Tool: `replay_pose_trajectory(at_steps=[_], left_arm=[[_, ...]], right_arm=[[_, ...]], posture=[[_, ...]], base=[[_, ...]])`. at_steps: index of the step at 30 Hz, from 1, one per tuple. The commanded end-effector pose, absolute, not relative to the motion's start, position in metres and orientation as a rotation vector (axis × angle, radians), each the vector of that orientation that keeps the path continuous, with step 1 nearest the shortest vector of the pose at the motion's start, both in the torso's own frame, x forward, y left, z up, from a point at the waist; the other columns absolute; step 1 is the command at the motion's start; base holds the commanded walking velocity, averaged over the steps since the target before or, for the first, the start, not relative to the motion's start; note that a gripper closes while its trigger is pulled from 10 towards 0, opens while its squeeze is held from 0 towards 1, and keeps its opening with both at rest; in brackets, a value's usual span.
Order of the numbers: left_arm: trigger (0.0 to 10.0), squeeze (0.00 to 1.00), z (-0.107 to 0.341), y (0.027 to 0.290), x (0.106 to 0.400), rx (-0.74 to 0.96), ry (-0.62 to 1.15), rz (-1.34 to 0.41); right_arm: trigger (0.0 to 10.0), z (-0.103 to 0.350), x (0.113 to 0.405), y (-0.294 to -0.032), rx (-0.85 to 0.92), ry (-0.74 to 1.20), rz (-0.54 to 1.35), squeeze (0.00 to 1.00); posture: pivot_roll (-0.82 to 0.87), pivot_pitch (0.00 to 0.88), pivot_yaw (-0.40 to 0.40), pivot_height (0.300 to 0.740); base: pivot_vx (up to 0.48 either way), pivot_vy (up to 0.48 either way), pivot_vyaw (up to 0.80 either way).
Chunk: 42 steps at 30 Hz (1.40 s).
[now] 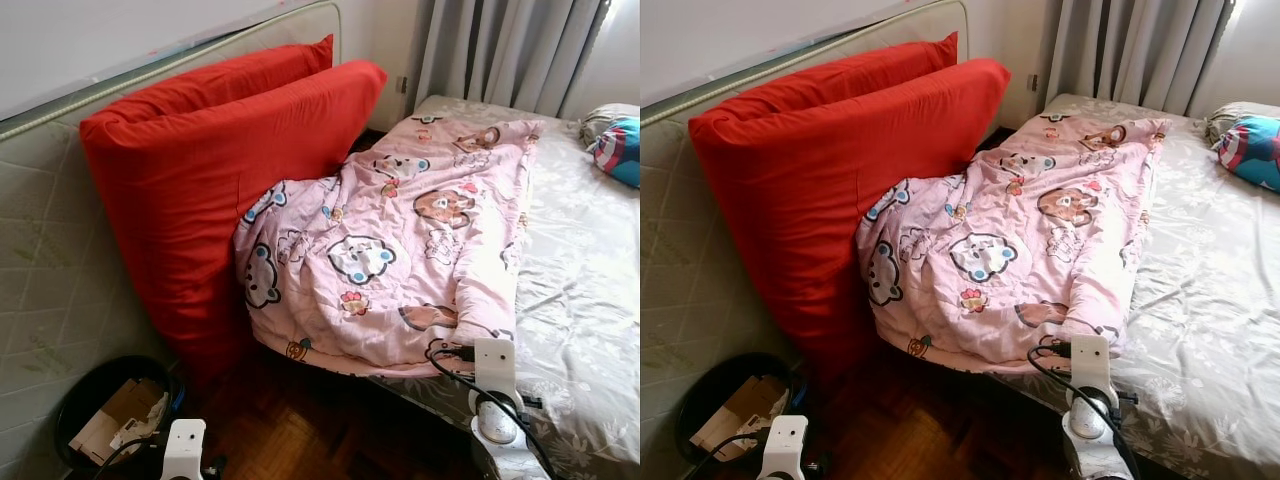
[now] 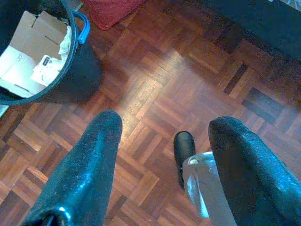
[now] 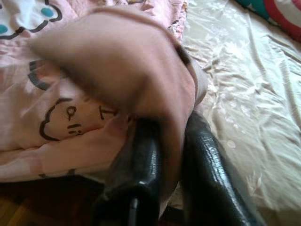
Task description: Clean up the room
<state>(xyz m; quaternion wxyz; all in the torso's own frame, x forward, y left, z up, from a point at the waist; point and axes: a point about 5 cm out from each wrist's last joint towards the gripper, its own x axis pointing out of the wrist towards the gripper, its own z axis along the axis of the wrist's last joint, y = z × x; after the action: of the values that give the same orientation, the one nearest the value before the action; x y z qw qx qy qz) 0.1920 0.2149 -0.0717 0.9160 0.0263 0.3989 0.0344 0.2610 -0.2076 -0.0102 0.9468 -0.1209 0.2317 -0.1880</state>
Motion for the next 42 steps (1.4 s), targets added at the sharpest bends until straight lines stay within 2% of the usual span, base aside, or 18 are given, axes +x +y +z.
replay_pose_trajectory(at_steps=[1, 5, 9, 16, 18, 23, 27, 34, 42], left_arm=[[10.0, 0.00, -0.071, 0.216, 0.193, 0.071, 0.812, 0.063], [10.0, 0.00, -0.070, 0.216, 0.194, 0.070, 0.808, 0.064], [10.0, 0.00, -0.070, 0.217, 0.194, 0.070, 0.807, 0.067], [10.0, 0.00, -0.069, 0.217, 0.195, 0.074, 0.808, 0.060], [10.0, 0.00, -0.069, 0.217, 0.196, 0.077, 0.807, 0.058], [10.0, 0.00, -0.068, 0.217, 0.197, 0.088, 0.807, 0.050], [10.0, 0.00, -0.068, 0.216, 0.198, 0.093, 0.806, 0.044], [10.0, 0.00, -0.068, 0.217, 0.199, 0.091, 0.804, 0.050], [10.0, 0.00, -0.068, 0.217, 0.198, 0.092, 0.810, 0.051]], right_arm=[[10.0, -0.022, 0.250, -0.207, -0.227, 0.542, -0.382, 1.00], [10.0, -0.033, 0.235, -0.212, -0.237, 0.586, -0.375, 1.00], [10.0, -0.048, 0.208, -0.225, -0.275, 0.670, -0.383, 1.00], [10.0, -0.063, 0.192, -0.217, -0.262, 0.738, -0.261, 1.00], [10.0, -0.071, 0.187, -0.202, -0.235, 0.767, -0.148, 0.00], [10.0, -0.079, 0.182, -0.186, -0.223, 0.820, -0.055, 0.00], [10.0, -0.088, 0.171, -0.173, -0.113, 0.907, -0.008, 0.00], [10.0, -0.098, 0.150, -0.176, 0.033, 1.005, -0.126, 0.00], [10.0, -0.099, 0.150, -0.174, 0.096, 0.986, -0.168, 0.00]], posture=[[-0.01, 0.024, 0.021, 0.740], [0.00, 0.022, 0.017, 0.740], [-0.01, 0.024, 0.019, 0.740], [-0.02, 0.022, 0.023, 0.740], [-0.02, 0.020, 0.026, 0.740], [-0.02, 0.016, 0.030, 0.740], [-0.01, 0.011, 0.032, 0.740], [0.00, 0.011, 0.031, 0.740], [-0.01, 0.014, 0.031, 0.740]], base=[[0.000, 0.000, 0.00], [0.000, 0.000, 0.00], [0.000, 0.000, 0.00], [0.000, 0.000, 0.00], [0.000, 0.000, 0.00], [0.000, 0.000, 0.00], [0.000, 0.000, 0.00], [0.000, 0.000, 0.00], [0.000, 0.000, 0.00]])
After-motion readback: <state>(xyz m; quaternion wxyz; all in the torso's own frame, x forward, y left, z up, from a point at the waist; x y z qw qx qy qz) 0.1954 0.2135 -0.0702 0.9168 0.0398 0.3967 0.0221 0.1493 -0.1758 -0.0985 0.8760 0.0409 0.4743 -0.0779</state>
